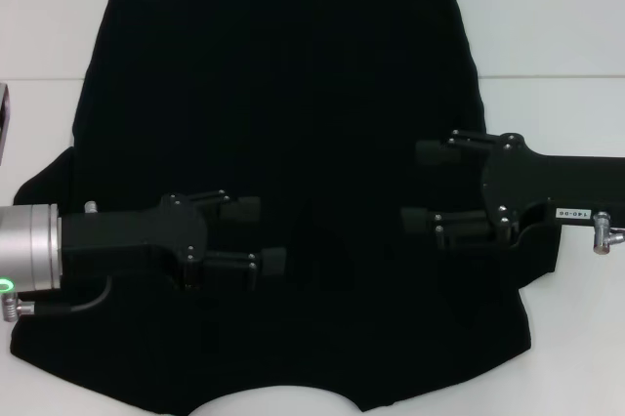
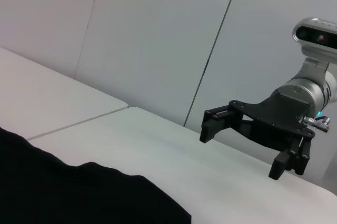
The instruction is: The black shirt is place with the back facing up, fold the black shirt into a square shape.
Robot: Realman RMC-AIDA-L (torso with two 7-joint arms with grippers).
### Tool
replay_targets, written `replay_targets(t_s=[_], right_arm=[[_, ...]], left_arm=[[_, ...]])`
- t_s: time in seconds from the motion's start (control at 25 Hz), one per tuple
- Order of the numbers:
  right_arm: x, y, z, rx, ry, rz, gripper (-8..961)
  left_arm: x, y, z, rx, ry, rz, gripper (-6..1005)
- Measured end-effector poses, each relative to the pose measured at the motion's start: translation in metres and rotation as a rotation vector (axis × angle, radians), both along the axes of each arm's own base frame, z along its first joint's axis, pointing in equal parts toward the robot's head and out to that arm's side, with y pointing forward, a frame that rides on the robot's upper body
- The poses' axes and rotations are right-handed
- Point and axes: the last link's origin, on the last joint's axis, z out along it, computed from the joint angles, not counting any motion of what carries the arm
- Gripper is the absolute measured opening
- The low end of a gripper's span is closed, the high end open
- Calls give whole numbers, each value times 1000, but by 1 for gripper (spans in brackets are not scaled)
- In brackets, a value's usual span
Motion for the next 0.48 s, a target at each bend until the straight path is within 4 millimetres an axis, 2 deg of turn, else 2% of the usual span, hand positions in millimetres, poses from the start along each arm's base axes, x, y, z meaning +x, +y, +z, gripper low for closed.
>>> replay_targets(t_s=[0.48], right_arm=[[-1, 0, -1, -6, -6, 6, 908]], left_arm=[[-1, -2, 0, 1, -4, 5, 908]])
